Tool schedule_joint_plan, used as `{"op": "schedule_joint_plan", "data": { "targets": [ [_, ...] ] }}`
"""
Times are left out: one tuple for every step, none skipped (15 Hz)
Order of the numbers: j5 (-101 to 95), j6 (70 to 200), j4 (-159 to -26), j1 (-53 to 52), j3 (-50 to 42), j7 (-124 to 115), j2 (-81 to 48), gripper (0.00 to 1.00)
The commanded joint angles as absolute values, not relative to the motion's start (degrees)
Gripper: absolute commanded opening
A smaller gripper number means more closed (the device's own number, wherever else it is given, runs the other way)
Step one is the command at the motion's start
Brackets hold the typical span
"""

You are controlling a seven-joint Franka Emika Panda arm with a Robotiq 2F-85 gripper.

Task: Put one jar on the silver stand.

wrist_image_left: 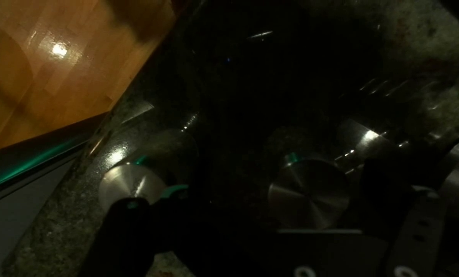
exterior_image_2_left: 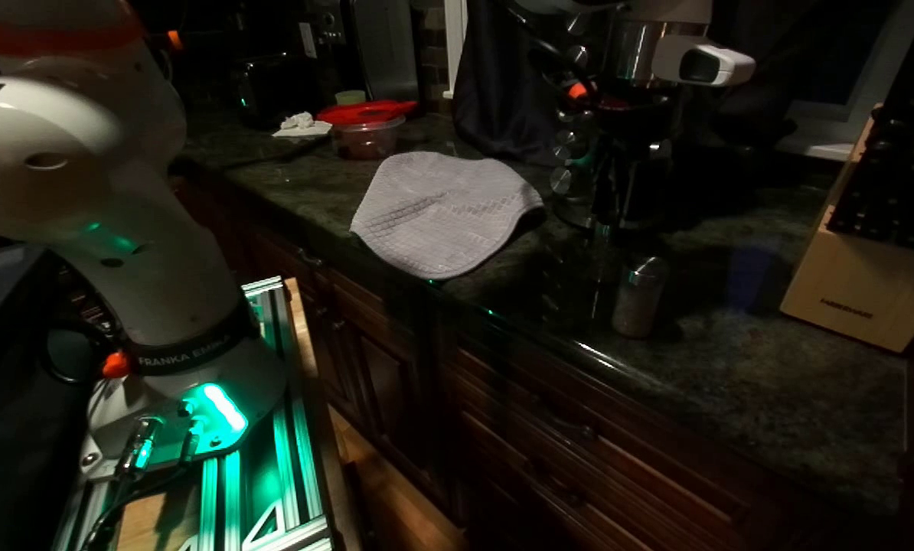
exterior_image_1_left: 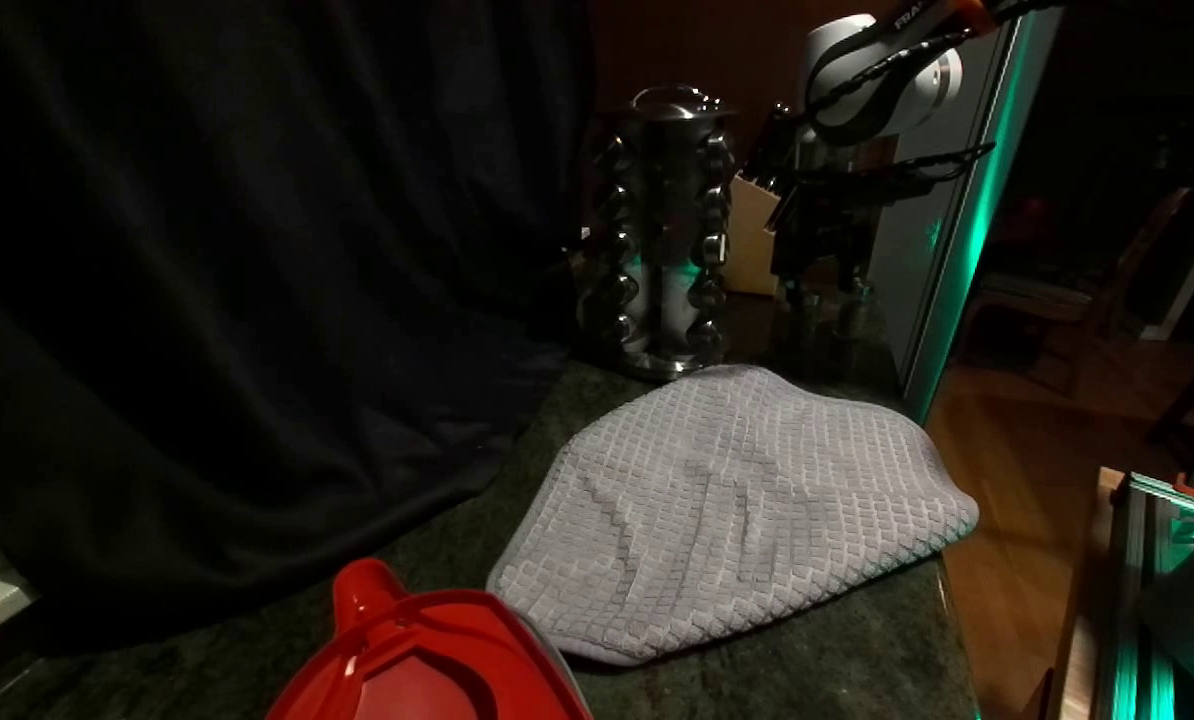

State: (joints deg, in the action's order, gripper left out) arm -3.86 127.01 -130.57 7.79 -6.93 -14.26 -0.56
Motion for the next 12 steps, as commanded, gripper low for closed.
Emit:
{"op": "schedule_joint_plan", "data": {
  "targets": [
    [-2.6,128.9,-131.6,7.8,-7.3,-14.2,-0.6,0.99],
    [-2.6,128.9,-131.7,7.8,-7.3,-14.2,-0.6,0.97],
    [-2.6,128.9,-131.8,7.8,-7.3,-14.2,-0.6,0.95],
    [-2.6,128.9,-131.8,7.8,-7.3,-14.3,-0.6,0.91],
    [-2.6,128.9,-131.8,7.8,-7.3,-14.3,-0.6,0.75],
    [-2.7,128.9,-131.9,7.8,-7.3,-14.3,-0.6,0.65],
    [-2.7,129.0,-132.0,7.8,-7.3,-14.3,-0.6,0.57],
    [-2.7,129.1,-132.0,7.8,-7.3,-14.4,-0.7,0.49],
    [-2.7,129.2,-132.1,7.8,-7.3,-14.4,-0.7,0.41],
    [-2.8,129.3,-132.2,7.8,-7.3,-14.5,-0.7,0.34],
    [-2.8,129.3,-132.2,7.8,-7.3,-14.5,-0.7,0.25],
    [-2.9,129.4,-132.2,7.8,-7.3,-14.5,-0.7,0.24]
  ]
}}
